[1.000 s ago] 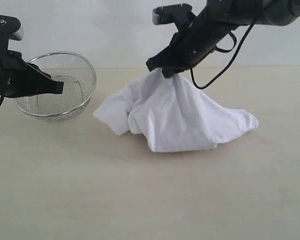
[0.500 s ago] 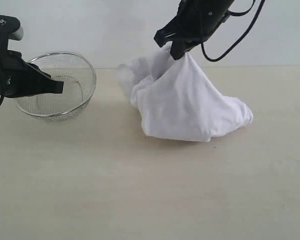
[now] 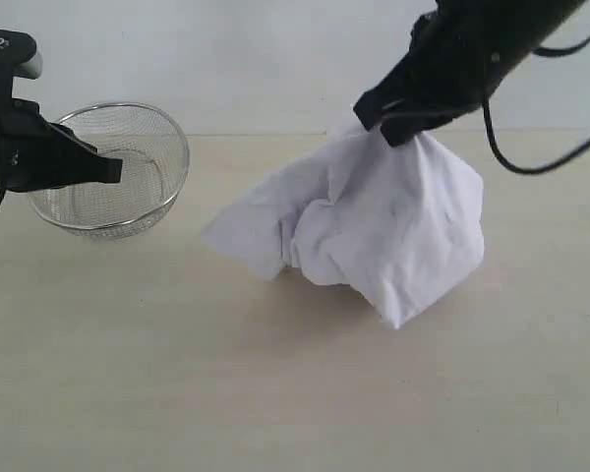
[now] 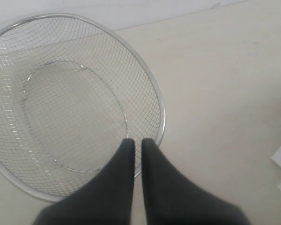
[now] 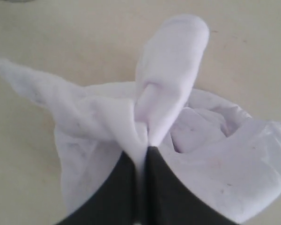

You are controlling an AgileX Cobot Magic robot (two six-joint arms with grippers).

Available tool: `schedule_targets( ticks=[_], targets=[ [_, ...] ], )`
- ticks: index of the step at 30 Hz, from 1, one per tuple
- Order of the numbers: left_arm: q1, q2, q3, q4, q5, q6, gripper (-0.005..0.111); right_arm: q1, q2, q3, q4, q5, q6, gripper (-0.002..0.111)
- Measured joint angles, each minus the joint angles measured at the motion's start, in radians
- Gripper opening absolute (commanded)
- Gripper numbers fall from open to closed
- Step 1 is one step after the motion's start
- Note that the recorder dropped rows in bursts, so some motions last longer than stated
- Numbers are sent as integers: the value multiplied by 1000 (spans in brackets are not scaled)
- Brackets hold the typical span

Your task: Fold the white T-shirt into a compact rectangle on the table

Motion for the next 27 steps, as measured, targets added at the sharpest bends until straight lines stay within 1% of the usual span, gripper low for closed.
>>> schedule_targets(
  ticks=[7, 10, 12, 15, 23, 27],
  targets=[
    [0, 0, 0, 0, 0, 0, 5, 0, -94, 425, 128, -488, 2, 0],
    [0, 0, 0, 0, 0, 0, 5, 0, -112, 551, 200, -674, 2, 0],
    [0, 2, 0, 0, 0, 0, 5, 0, -131, 608, 228, -737, 2, 0],
    [0, 22, 0, 0, 0, 0, 5, 0, -173, 671, 247, -761, 35, 0],
    [0, 63, 0, 0, 42, -17, 5, 0, -305, 809, 260, -742, 97, 0],
    [0, 63, 0, 0, 44, -17, 5, -32, -356, 867, 260, -665, 137, 0]
  ],
)
